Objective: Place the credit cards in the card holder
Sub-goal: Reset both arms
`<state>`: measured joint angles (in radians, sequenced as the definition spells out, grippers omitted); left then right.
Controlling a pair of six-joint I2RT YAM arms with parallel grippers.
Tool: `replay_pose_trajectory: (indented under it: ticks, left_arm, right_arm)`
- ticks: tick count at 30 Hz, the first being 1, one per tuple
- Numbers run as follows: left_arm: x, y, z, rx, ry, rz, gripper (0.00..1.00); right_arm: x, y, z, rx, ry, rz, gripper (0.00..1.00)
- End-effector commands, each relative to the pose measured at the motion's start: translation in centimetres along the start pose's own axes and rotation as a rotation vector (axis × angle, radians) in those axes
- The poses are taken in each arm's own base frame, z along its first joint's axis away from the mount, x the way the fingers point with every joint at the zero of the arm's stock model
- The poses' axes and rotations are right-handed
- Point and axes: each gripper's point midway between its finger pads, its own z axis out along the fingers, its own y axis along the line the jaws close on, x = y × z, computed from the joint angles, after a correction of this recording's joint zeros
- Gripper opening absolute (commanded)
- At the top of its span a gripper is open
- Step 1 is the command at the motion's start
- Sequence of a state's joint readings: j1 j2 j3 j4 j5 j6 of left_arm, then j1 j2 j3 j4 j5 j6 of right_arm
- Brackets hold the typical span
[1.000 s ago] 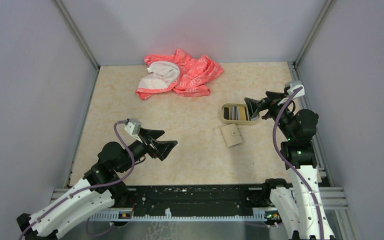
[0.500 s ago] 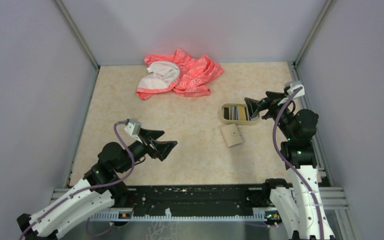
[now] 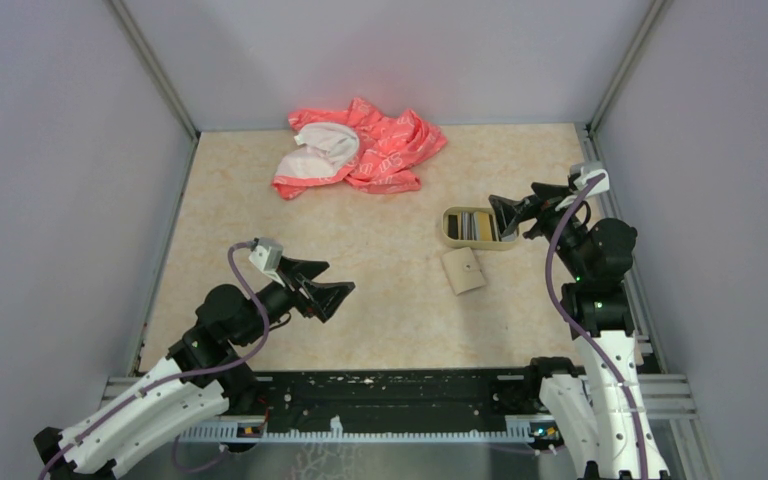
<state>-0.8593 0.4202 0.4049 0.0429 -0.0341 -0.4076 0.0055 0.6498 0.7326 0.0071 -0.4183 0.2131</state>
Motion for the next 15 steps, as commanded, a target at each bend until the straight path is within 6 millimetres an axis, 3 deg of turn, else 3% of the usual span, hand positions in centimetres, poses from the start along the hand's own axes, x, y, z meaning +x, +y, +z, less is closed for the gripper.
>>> replay_pose_trajectory:
  ticks: [1,15]
  left_arm:
    - [-0.66,-0.18,-0.06,0.008,-0.03,-0.007,0.98]
    - [-0.77,-0.25,-0.09,0.01,-0.032,-0.006,0.98]
  right_arm:
    - [-1.17,0.11,-0.11,0.003,-0.043,-0.016,0.98]
    - [-1.1,-0.07,-0.09,0.01,-0.042,-0.022,0.99]
